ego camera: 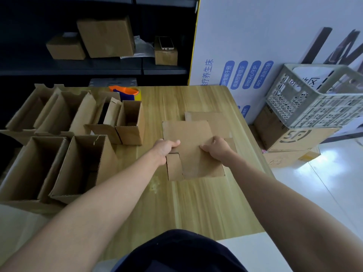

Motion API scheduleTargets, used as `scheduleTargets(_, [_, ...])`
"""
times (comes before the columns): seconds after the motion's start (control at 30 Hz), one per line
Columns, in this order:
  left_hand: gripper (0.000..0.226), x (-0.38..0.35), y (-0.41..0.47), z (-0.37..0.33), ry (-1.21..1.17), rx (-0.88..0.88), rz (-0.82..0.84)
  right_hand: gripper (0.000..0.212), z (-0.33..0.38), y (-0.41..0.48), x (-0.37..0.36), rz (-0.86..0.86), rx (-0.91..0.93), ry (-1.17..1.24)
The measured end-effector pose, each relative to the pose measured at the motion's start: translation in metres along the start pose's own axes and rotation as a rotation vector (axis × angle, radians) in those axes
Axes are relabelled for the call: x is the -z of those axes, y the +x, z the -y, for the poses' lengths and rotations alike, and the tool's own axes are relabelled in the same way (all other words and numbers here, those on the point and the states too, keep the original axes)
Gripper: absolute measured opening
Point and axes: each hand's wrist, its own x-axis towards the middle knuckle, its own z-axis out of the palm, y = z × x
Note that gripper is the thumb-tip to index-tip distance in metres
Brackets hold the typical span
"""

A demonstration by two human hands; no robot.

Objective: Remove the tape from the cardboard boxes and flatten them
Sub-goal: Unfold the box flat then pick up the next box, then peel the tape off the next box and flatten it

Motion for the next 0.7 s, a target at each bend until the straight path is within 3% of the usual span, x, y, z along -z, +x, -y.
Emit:
scheduleTargets(0.17, [0.035,-0.018,0.009,0.034,0.416,-0.047,-0.074,0.060,-0.035,0.000,0.010,-0.040,-0.094,-0.108])
scheduleTargets(0.4, [0.068,-0.057,0.001,0.077,0.621,0.195,0.228,0.038,-0.102,-0.007,0.027,-0.009,-0.209,-0.315])
scheduleTargets(0.53, [0.068,-0.084,0.002,0.093,0.764,0.137,0.220,0.060,-0.135,-0.006,0.038,0.038,-0.238,-0.295])
scheduleTargets(0.7, [0.062,-0.104,0.006,0.106,0.862,0.117,0.234,0.057,-0.149,0.004,0.043,0.144,-0.094,-0.346])
